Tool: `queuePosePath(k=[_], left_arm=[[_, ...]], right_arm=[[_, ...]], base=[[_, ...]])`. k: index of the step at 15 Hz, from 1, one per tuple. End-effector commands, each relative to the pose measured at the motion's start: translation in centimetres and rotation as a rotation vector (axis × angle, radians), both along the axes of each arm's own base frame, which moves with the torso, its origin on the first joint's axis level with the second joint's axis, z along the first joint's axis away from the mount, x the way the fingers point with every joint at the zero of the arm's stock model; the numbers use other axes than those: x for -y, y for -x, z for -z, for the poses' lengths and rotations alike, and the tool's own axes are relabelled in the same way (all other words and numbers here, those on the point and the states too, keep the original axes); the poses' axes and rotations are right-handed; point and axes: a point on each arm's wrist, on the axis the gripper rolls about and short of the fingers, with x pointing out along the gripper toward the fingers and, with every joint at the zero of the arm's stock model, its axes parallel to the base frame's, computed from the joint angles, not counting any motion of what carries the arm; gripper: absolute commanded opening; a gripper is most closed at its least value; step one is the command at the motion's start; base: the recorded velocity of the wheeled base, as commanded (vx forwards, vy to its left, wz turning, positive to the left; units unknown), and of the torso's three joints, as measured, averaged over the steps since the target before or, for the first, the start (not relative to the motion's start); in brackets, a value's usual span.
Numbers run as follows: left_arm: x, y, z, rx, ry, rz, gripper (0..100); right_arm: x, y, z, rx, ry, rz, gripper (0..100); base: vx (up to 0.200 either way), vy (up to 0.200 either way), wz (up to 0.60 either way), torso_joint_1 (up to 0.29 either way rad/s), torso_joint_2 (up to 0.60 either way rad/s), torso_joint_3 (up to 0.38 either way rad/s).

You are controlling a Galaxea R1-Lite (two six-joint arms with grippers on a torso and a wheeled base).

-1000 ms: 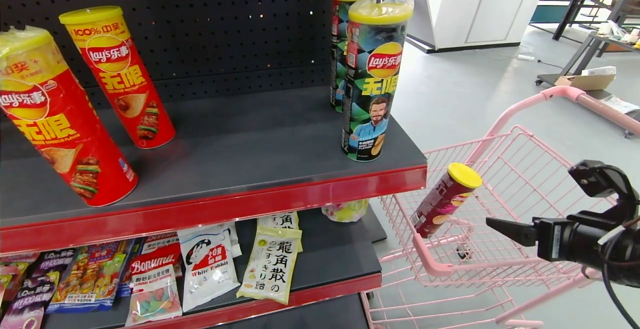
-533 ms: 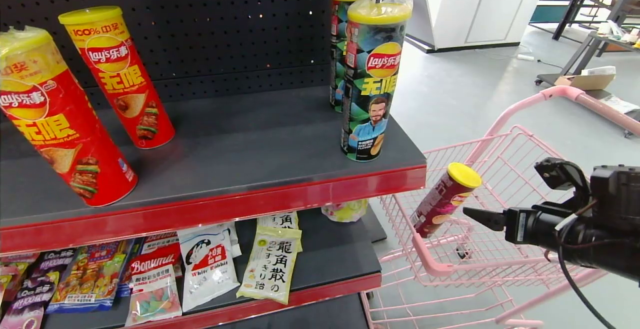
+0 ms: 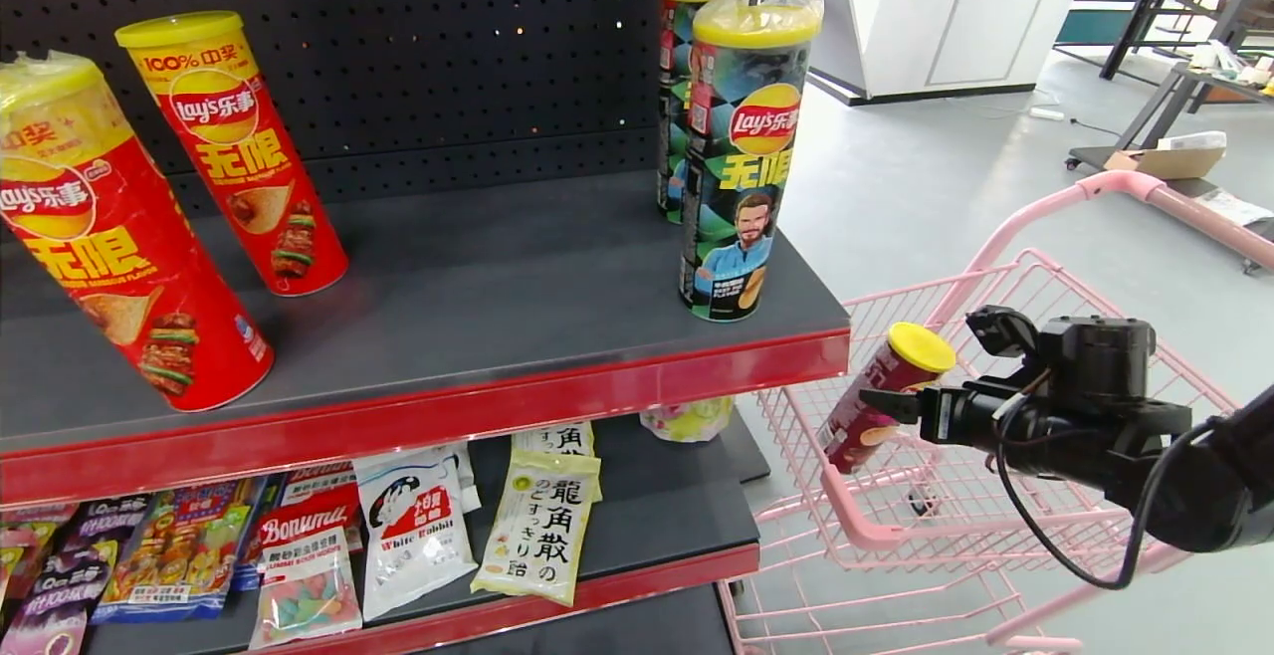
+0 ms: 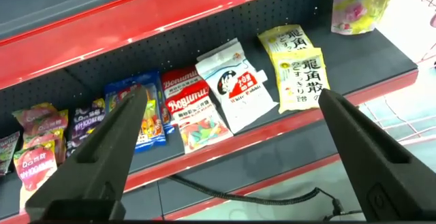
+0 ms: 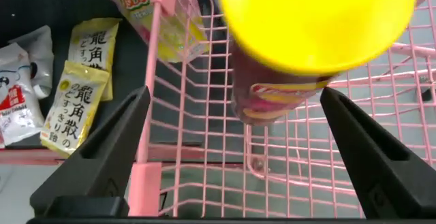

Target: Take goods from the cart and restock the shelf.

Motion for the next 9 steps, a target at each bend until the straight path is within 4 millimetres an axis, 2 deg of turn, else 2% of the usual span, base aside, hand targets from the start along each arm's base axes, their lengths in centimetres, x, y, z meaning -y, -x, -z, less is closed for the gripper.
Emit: queuePosePath(k=[1, 9], left_arm=[[0.0, -0.1, 0.0, -0.006, -0.002, 0.000, 100], [0.0, -0.2, 0.0, -0.012, -0.004, -0.003, 100]], right_arm=[[0.1, -1.4, 1.2, -0.018, 0.007, 0.005, 100], [0.6, -3.7, 3.7, 0.031, 0.006, 0.023, 100]], base=[[0.000, 0.000, 0.00, 0.000, 0.00, 0.000], [0.000, 0.000, 0.00, 0.000, 0.00, 0.000]])
